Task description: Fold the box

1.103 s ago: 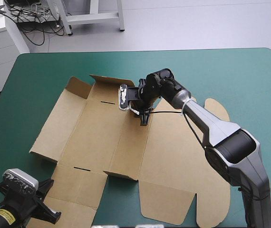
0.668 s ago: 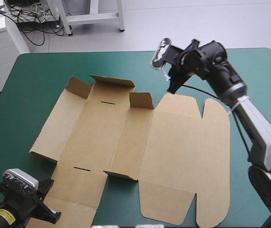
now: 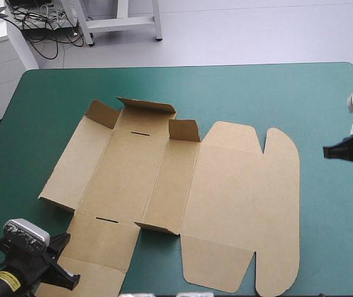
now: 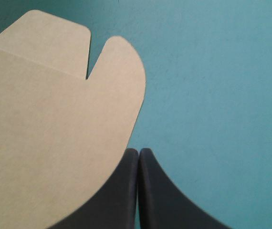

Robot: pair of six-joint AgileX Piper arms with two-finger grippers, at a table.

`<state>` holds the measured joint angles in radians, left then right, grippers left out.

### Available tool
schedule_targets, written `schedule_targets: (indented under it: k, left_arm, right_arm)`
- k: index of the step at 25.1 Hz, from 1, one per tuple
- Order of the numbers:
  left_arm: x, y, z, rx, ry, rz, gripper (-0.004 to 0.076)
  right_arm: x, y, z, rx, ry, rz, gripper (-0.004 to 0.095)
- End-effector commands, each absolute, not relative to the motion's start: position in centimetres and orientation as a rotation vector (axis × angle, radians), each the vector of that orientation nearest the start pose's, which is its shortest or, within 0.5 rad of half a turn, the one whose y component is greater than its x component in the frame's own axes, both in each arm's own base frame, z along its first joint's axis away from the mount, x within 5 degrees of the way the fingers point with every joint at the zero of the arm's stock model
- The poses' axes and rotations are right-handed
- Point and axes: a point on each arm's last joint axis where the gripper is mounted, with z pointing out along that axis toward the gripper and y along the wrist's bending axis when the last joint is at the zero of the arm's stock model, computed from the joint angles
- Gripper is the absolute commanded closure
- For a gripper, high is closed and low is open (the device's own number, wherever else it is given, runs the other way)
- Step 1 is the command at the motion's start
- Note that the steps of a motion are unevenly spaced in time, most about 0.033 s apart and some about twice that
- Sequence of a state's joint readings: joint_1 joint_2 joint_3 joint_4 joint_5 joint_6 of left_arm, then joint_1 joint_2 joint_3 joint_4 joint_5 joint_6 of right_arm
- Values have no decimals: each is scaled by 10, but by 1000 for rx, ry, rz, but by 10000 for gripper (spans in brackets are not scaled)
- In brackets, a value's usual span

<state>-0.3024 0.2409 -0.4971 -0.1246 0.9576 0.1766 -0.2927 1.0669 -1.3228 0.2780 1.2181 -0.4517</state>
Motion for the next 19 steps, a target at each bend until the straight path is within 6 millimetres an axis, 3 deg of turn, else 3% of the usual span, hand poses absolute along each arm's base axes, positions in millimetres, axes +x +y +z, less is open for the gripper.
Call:
schedule_targets:
  k: [1,5,9,13,19]
  left_arm:
    - [42,-23,291,441,2102,-258,734]
    - [49,-27,291,437,2131,-279,734]
    - [60,-34,308,419,2135,-353,734]
    - [77,-40,339,418,2125,-356,734]
    - [137,-56,375,439,2208,-313,734]
  right_arm:
    - [142,-19,411,-60,2327,49,927]
    - [108,-10,367,15,2330,58,927]
    - [105,-4,343,-82,2384,46,927]
    - [107,0,332,-175,2406,33,927]
    - [107,3,332,-180,2398,64,928]
